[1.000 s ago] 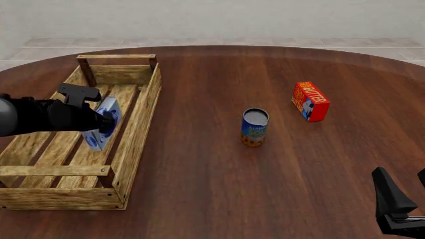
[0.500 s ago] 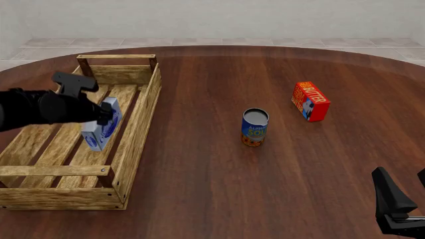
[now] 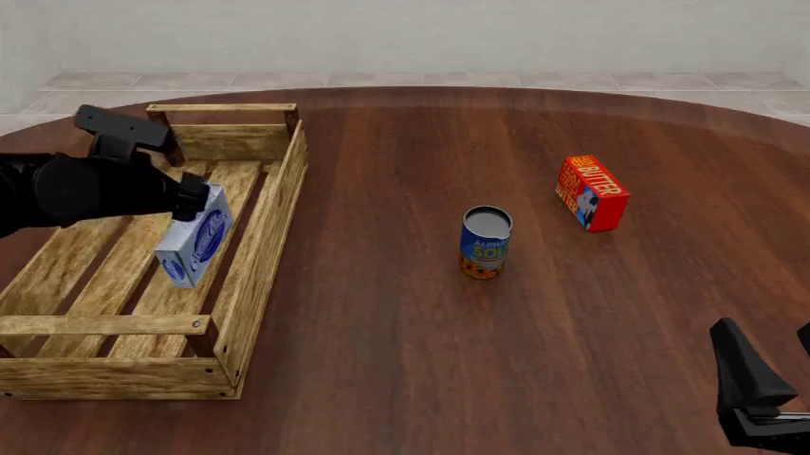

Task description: Pick up the cream cheese and put it in the tray.

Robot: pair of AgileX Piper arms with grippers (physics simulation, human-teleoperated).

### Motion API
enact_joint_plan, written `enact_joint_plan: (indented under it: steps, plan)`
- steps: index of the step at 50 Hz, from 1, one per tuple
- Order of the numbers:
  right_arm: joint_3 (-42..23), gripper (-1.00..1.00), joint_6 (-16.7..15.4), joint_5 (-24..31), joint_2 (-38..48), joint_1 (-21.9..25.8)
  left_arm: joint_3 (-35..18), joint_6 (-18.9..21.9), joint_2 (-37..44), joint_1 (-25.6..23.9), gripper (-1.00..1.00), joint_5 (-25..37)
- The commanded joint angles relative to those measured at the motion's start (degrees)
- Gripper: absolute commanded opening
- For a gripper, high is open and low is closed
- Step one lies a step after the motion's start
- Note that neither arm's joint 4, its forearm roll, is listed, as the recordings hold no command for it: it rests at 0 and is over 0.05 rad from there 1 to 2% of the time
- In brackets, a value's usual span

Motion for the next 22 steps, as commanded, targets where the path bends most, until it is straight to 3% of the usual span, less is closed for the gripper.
enact_joint_plan:
  steps: [1, 7, 17, 21, 22]
  plan:
    - [0.0, 1.0, 0.1, 0.1, -0.2, -0.1, 3.3, 0.1, -7.1, -1.3, 1.0, 0.2]
    - [0.0, 1.0, 0.1, 0.1, -0.2, -0.1, 9.0, -0.7, -13.1, -1.9, 1.0, -1.6]
    - [0.0, 1.0, 0.1, 0.1, -0.2, -0.1, 13.3, -0.8, -20.1, -1.6, 1.0, -3.1]
    - [0.0, 1.0, 0.3, 0.0, -0.1, 0.1, 16.9, -0.5, -26.5, 0.5, 1.0, -4.5]
    - [0.0, 1.0, 0.5, 0.0, 0.1, 0.1, 19.0, -2.0, -29.2, 0.7, 1.0, -5.2]
